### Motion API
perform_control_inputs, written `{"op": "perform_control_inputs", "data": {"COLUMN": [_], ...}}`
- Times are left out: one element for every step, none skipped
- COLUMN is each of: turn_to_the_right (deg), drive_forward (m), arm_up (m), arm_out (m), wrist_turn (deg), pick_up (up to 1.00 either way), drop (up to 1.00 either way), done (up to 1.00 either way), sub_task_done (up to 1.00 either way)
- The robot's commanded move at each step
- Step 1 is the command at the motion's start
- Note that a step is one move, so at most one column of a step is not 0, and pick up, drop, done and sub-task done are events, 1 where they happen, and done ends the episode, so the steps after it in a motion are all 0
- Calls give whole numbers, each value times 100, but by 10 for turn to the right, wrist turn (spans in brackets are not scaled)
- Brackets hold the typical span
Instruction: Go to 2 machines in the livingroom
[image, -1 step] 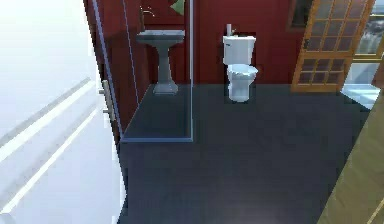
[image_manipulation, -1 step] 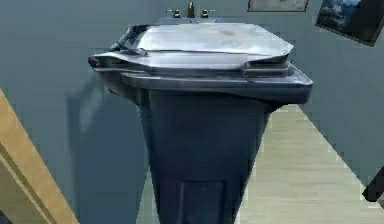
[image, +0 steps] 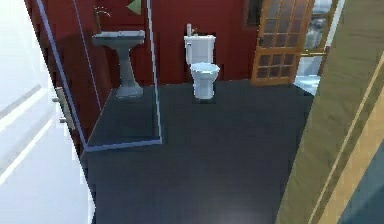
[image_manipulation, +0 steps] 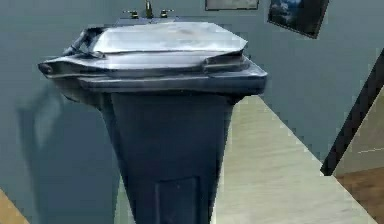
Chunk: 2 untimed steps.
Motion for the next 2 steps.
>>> {"op": "perform_control_inputs", "data": {"turn_to_the_right": [30,0], "drive_forward": [0,60], "arm_up": [0,0], "arm_out": [0,0], "wrist_turn": [0,0], "pick_up": [0,0], "drop": [0,0], "done": [0,0], "sub_task_done": [0,0]}}
